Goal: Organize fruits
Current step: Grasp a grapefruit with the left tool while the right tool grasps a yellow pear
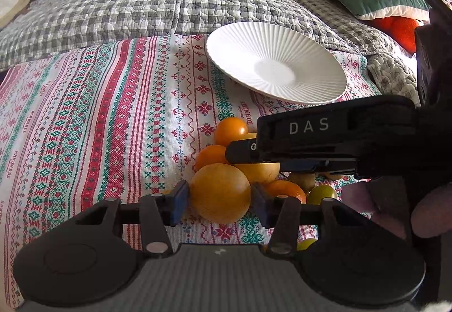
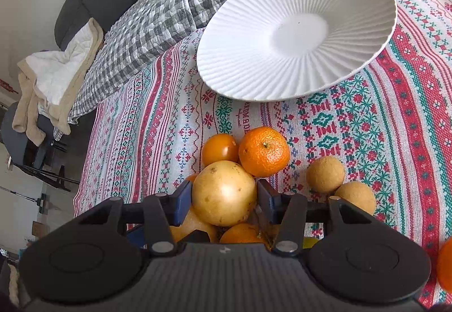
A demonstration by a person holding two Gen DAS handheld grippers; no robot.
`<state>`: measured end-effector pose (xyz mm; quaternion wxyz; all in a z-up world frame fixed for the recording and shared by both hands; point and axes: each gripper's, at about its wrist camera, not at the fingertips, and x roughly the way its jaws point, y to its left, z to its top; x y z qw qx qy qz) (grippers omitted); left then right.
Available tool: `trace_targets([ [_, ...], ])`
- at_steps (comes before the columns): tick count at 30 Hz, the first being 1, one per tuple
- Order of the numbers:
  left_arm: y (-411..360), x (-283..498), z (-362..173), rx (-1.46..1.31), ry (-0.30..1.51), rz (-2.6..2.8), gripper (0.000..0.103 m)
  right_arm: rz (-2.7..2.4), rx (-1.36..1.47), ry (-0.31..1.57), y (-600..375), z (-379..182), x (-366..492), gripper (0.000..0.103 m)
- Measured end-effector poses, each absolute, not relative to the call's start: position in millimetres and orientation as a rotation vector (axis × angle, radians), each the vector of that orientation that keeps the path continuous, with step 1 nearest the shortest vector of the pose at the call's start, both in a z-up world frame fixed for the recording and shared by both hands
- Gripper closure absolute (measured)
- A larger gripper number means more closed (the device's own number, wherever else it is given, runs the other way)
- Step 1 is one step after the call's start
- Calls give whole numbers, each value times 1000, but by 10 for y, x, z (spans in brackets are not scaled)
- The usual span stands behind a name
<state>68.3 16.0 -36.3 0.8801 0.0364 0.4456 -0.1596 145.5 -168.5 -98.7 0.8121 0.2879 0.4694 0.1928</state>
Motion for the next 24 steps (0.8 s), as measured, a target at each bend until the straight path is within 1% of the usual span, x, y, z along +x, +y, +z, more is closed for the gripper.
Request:
trace_targets([
  [11, 175, 662, -361, 95, 909, -352, 60, 393, 631, 983, -1783, -916, 1369, 58],
  [24, 256, 582, -325, 83, 897, -379, 61, 329, 625, 924, -1989, -685, 1158, 58],
])
